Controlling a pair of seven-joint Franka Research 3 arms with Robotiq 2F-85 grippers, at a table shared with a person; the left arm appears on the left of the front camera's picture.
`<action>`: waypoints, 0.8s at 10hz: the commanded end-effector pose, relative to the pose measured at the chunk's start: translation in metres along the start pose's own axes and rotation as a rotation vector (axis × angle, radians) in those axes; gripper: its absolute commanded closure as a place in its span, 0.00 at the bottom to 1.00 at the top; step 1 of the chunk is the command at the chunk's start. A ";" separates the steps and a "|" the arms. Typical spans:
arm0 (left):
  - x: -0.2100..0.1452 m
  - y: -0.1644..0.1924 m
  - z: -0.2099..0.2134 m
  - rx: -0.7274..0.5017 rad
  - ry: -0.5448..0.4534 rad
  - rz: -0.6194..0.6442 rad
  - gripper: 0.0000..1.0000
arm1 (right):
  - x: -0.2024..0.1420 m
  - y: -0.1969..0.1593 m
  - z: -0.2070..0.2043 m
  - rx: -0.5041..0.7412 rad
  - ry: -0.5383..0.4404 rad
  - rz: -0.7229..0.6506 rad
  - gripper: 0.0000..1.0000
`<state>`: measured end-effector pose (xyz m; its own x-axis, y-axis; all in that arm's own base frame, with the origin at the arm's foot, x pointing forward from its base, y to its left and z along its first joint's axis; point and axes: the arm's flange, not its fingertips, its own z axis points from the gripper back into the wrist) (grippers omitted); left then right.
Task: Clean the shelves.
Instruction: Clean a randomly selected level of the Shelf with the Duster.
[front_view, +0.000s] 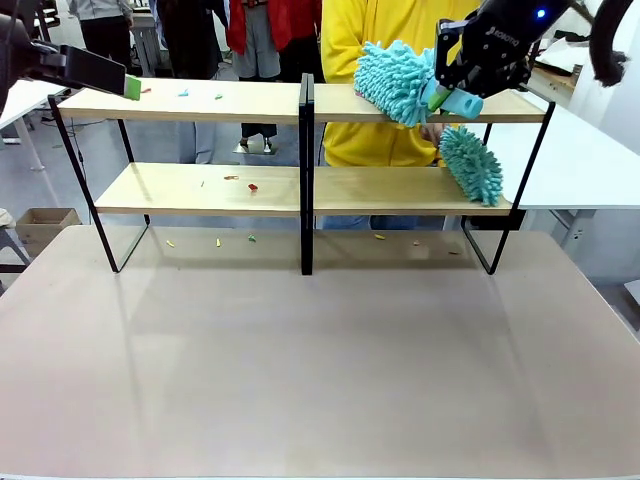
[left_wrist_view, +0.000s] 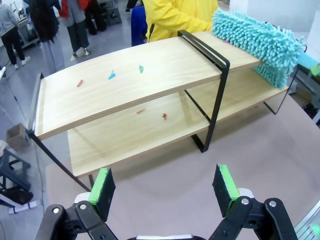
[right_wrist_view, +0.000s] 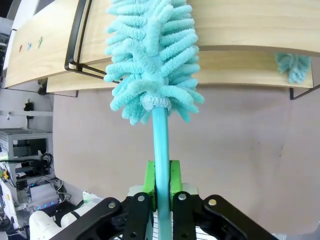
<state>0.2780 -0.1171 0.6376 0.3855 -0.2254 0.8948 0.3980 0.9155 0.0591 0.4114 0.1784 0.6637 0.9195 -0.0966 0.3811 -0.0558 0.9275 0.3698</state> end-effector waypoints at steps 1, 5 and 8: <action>0.000 0.001 0.000 0.002 -0.002 0.001 0.00 | 0.004 -0.011 0.012 -0.081 0.009 -0.052 0.87; 0.000 0.001 0.000 0.002 -0.002 0.001 0.00 | 0.009 -0.055 0.049 -0.333 0.010 -0.175 0.87; 0.000 0.001 0.000 0.002 -0.002 0.001 0.00 | 0.007 -0.083 0.085 -0.423 -0.171 -0.169 0.87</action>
<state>0.2778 -0.1171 0.6377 0.3850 -0.2254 0.8950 0.3981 0.9154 0.0593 0.3931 0.0674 0.7047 0.8557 -0.2834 0.4329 0.2850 0.9565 0.0628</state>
